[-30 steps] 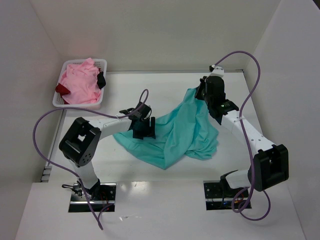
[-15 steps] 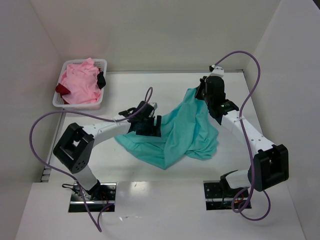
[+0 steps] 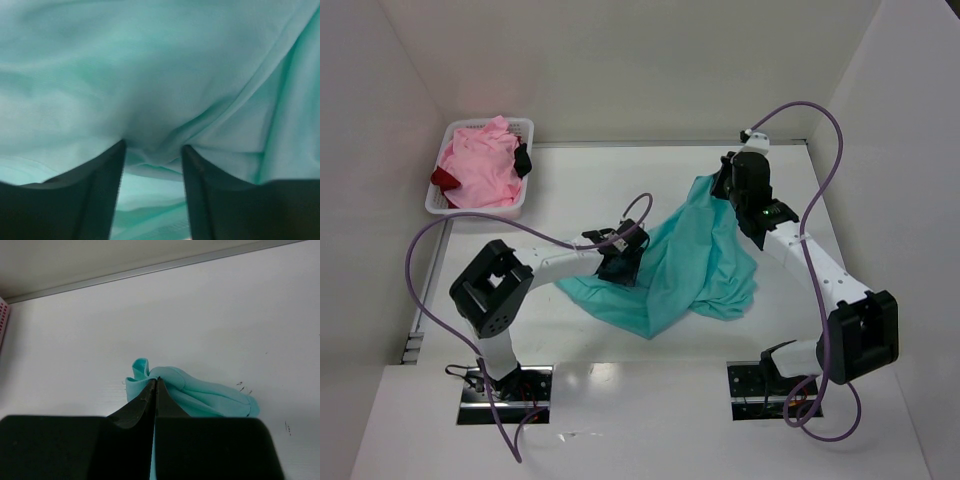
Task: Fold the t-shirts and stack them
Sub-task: Flatten out the tshirt
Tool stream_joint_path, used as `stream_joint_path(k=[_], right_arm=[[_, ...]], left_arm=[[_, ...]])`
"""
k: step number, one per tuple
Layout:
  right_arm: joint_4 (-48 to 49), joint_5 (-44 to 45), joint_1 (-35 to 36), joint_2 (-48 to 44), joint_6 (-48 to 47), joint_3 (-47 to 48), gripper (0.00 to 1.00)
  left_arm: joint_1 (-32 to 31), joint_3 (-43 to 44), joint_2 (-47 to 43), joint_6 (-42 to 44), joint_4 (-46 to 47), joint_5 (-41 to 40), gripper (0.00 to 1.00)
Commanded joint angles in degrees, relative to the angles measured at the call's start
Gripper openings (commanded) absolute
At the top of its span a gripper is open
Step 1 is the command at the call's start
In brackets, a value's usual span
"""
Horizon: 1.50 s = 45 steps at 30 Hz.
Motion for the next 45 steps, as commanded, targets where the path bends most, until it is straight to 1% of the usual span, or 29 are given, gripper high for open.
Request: stream_joint_path(k=[1, 4, 5, 7, 8, 9, 11, 13, 16, 21, 22, 25, 28, 32, 34, 38, 43, 45], right_arm=[[3.4, 1.6, -0.2, -2.4, -0.2, -0.7, 0.00], [3.4, 1.6, -0.2, -2.4, -0.2, -0.7, 0.00], [3.4, 1.6, -0.2, -2.4, -0.2, -0.7, 0.00], [3.4, 1.6, -0.2, -2.9, -0.2, -0.7, 0.00], [3.4, 1.6, -0.2, -2.9, -0.2, -0.7, 0.00], [3.4, 1.6, -0.2, -2.9, -0.2, -0.7, 0.00], [2.9, 1.6, -0.2, -2.9, -0.2, -0.7, 0.00], [2.9, 1.6, -0.2, -2.9, -0.2, -0.7, 0.00], [2.9, 2.1, -0.2, -3.5, -0.2, -0.7, 0.00], [3.4, 2.1, -0.2, -4.0, -0.2, -0.1, 0.00], [3.4, 2.6, -0.2, -4.0, -0.2, -0.1, 0.00], [4.5, 2.6, -0.2, -5.1, -0.2, 0.4, 0.00], [4.5, 3.2, -0.2, -6.2, -0.2, 1.0, 0.00], [4.5, 5.0, -0.2, -7.2, -0.8, 3.0, 0.00], [4.5, 5.6, -0.7, -7.9, -1.3, 4.4, 0.00], [3.4, 6.4, -0.7, -9.1, -2.5, 8.5, 0.00], [2.7, 7.6, -0.7, -12.4, -3.8, 12.2, 0.00], [2.2, 7.6, -0.7, -13.1, -4.5, 15.0, 0.00]], left_arm=[[0.2, 2.1, 0.4, -0.7, -1.3, -5.5, 0.55], [0.2, 2.1, 0.4, -0.7, -0.8, -5.5, 0.45], [0.2, 2.1, 0.4, -0.7, -0.8, -5.5, 0.39], [0.2, 2.1, 0.9, -0.7, -0.1, -4.9, 0.30], [0.2, 2.1, 0.9, -0.7, -0.1, -4.9, 0.25], [0.2, 2.1, 0.9, -0.7, 0.4, -4.4, 0.13], [0.2, 2.6, 0.9, -0.2, 0.4, -3.9, 0.01], [0.2, 3.1, 0.9, -0.2, 0.4, -3.3, 0.00], [0.2, 5.3, -1.7, 0.3, -0.9, -3.3, 0.00], [0.2, 13.4, -8.5, 3.5, -5.7, -3.3, 0.00], [0.2, 15.9, -9.6, 4.0, -6.5, -3.8, 0.00], [0.2, 19.2, -13.5, 5.4, -8.4, -6.2, 0.00], [0.2, 23.7, -16.5, 7.5, -10.4, -10.5, 0.00], [0.2, 25.0, -22.0, 8.9, -9.2, -15.9, 0.00], [0.2, 25.7, -23.6, 9.6, -9.8, -15.9, 0.00], [0.7, 26.3, -28.8, 10.1, -10.9, -12.4, 0.00], [1.2, 25.8, -37.1, 9.6, -10.2, -13.8, 0.00], [1.2, 27.1, -38.6, 9.6, -10.2, -14.3, 0.00]])
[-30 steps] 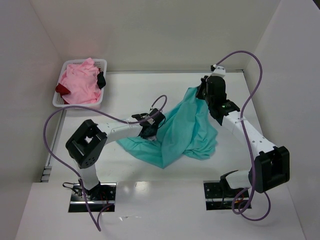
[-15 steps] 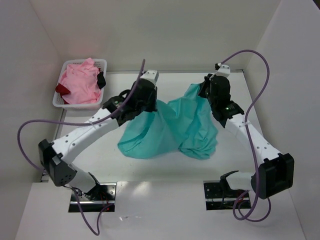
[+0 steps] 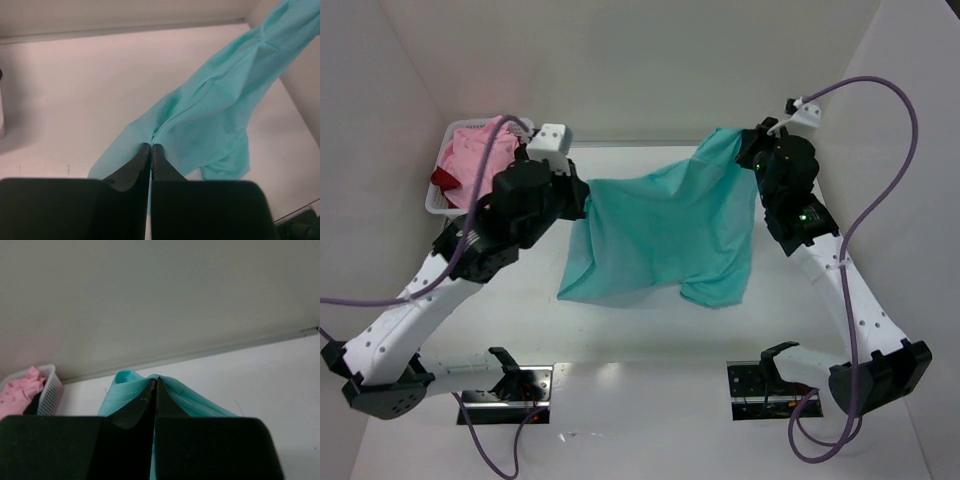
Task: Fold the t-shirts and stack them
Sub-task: Flatten out the tshirt
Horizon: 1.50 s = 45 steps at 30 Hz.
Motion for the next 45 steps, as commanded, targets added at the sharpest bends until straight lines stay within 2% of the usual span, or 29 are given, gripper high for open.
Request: stream_joint_path(k=[1, 5, 8, 12, 16, 18, 21, 23, 28, 34, 37, 45], right_arm=[[1.8, 1.4, -0.4, -3.5, -2.6, 6.6, 0.00], [0.5, -0.1, -0.4, -5.7, -2.6, 12.6, 0.00], [-0.2, -1.2, -0.4, -7.1, -3.1, 15.3, 0.00], [-1.9, -1.4, -0.4, -8.4, -4.4, 16.6, 0.00], [-0.7, -0.2, -0.4, -9.1, -5.4, 16.1, 0.00], [-1.2, 0.3, -0.4, -9.1, -6.0, 17.1, 0.00], [-1.2, 0.8, -0.4, -9.1, -6.1, 17.7, 0.00], [-0.4, 0.8, -0.4, -9.1, -6.1, 18.4, 0.00], [0.1, 0.3, -0.4, -9.1, -7.7, 20.3, 0.00], [0.7, 0.3, -0.4, -9.1, -9.1, 22.1, 0.00], [0.7, 0.3, -0.4, -9.1, -9.7, 22.6, 0.00], [-4.2, 2.2, -0.4, -10.9, -8.3, 20.4, 0.00]], left_arm=[[0.5, 3.5, -4.7, 1.3, 2.0, -2.4, 0.00], [0.5, 6.5, -7.4, -1.5, 2.0, -3.2, 0.00], [0.5, 5.6, -10.1, -2.5, 2.0, -5.6, 0.00], [0.5, 1.0, -12.8, -3.1, 0.9, -14.9, 0.00], [0.5, -1.8, -12.3, -3.7, 0.4, -29.6, 0.00], [0.5, -2.8, -12.3, -3.7, 1.2, -33.8, 0.00], [1.1, -4.2, -11.8, -1.5, 5.6, -38.4, 0.00], [1.1, -5.7, -11.8, 2.4, 13.1, -39.8, 0.00], [1.1, -2.6, -8.5, 12.3, 22.2, -41.9, 0.00], [1.1, -1.2, -9.1, 17.4, 29.5, -43.3, 0.00], [1.1, 0.1, -9.1, 18.1, 30.3, -40.5, 0.00], [1.1, 6.7, -5.1, 10.7, 11.9, -27.2, 0.00]])
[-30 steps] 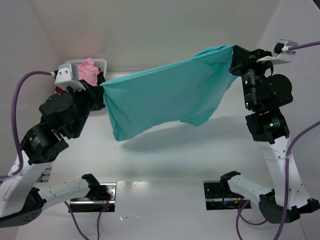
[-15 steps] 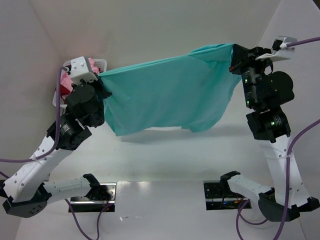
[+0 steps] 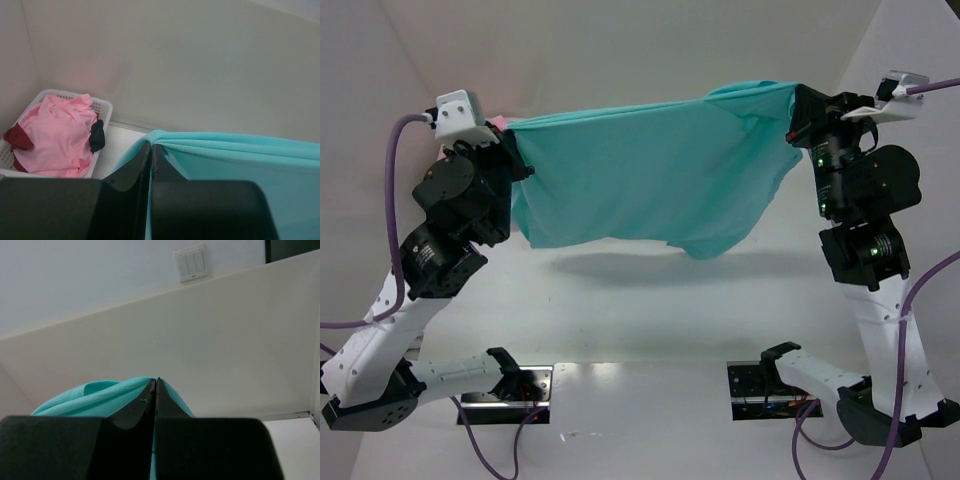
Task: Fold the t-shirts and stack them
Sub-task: Flatten out the tshirt
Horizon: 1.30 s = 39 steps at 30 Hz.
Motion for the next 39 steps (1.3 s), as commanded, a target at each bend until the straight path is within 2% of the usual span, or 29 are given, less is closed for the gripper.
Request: stream_joint_path(k=[1, 4, 9, 13, 18, 21, 25, 30, 32, 35, 39], right_arm=[[-1.0, 4.9, -0.4, -2.5, -0.9, 1.0, 0.00], [-4.6, 5.7, -0.4, -4.8, -0.2, -0.3, 0.00], [-11.4, 5.7, -0.4, -8.9, 2.0, 0.2, 0.00], [-15.0, 4.6, -0.4, -11.4, 2.0, 0.7, 0.00], [-17.7, 2.9, -0.4, -10.3, 3.7, 5.5, 0.00], [-14.6, 3.5, -0.4, -7.8, 3.7, 2.5, 0.00], [-10.2, 4.5, -0.4, -0.4, 3.7, -7.1, 0.00], [-5.0, 4.8, -2.8, 6.6, 7.4, -14.7, 0.00], [-3.0, 3.9, -3.4, 9.1, 8.2, -16.9, 0.00], [0.8, 4.6, -3.4, 10.7, 7.6, -18.4, 0.00], [2.9, 5.2, -3.9, 13.8, 6.2, -14.0, 0.00]], left_arm=[[0.8, 2.2, 1.3, -3.4, -9.0, 2.8, 0.00], [0.8, 2.2, 2.0, -8.0, -13.7, 5.6, 0.00], [0.8, 0.2, -2.4, -12.7, -17.7, 9.7, 0.00], [0.8, 4.6, -3.0, -13.3, -22.7, 12.4, 0.00], [0.8, 9.6, -2.4, -13.9, -26.9, 12.4, 0.00], [0.8, 6.0, -1.7, -10.3, -21.5, 7.0, 0.00], [1.3, 2.2, 7.8, -8.1, -17.8, 4.6, 0.00], [4.7, -4.4, 17.0, -11.8, -10.5, 13.5, 0.00], [7.3, -6.6, 18.3, -13.6, -8.6, 14.1, 0.00], [9.6, -9.8, 19.5, -12.0, -3.7, 13.5, 0.00], [12.3, -8.7, 20.7, -8.1, 1.3, 12.8, 0.00]])
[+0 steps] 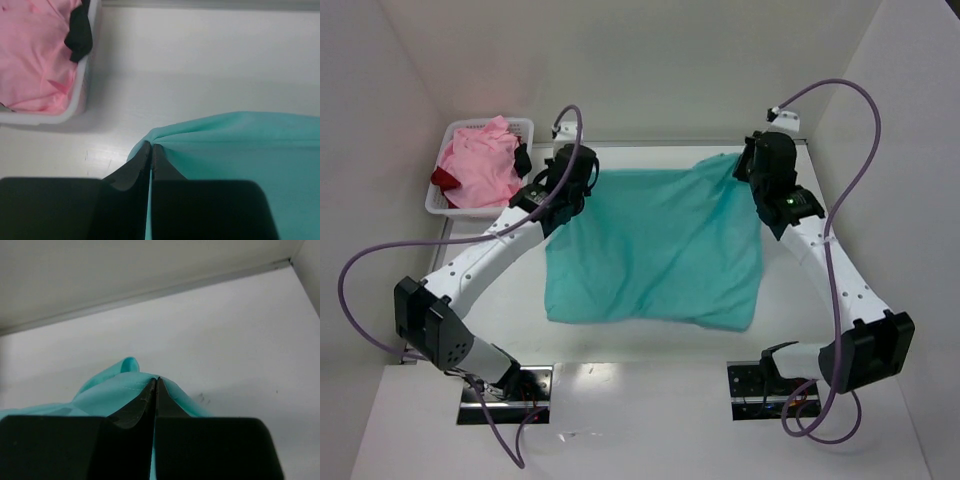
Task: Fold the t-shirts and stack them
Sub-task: Flatten out the tshirt
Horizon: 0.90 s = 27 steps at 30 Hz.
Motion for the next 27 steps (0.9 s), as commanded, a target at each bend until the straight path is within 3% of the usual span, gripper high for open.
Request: stream_joint_path(k=[1, 6, 11, 15, 19, 22, 27], right_arm=[[11.0, 2.2, -0.8, -0.4, -1.1, 7.4, 0.00], [12.8, 2.9, -1.4, 2.1, -4.1, 15.4, 0.00], [12.3, 2.9, -1.4, -1.6, -4.8, 18.4, 0.00], [11.7, 1.5, -1.4, -10.1, -4.8, 11.0, 0.00], [5.0, 1.5, -1.4, -20.1, -4.1, 6.1, 0.00], [0.3, 1.5, -1.4, -26.9, -4.8, 8.1, 0.00], [-6.8, 1.5, -1.4, -29.7, -5.3, 18.0, 0.00]], left_arm=[[2.1, 4.1, -3.0, 4.2, 12.0, -0.9, 0.00], [8.6, 10.7, -2.4, 7.2, 15.2, 6.6, 0.00], [9.2, 13.6, -4.5, 8.9, 15.2, 8.9, 0.00], [9.2, 8.4, -13.1, 7.8, 12.3, 10.8, 0.00], [8.7, 1.9, -23.9, 7.2, 8.0, 13.9, 0.00], [8.7, 1.3, -32.6, 8.7, 3.0, 14.8, 0.00], [8.7, 9.1, -40.3, 9.4, -3.8, 13.3, 0.00]])
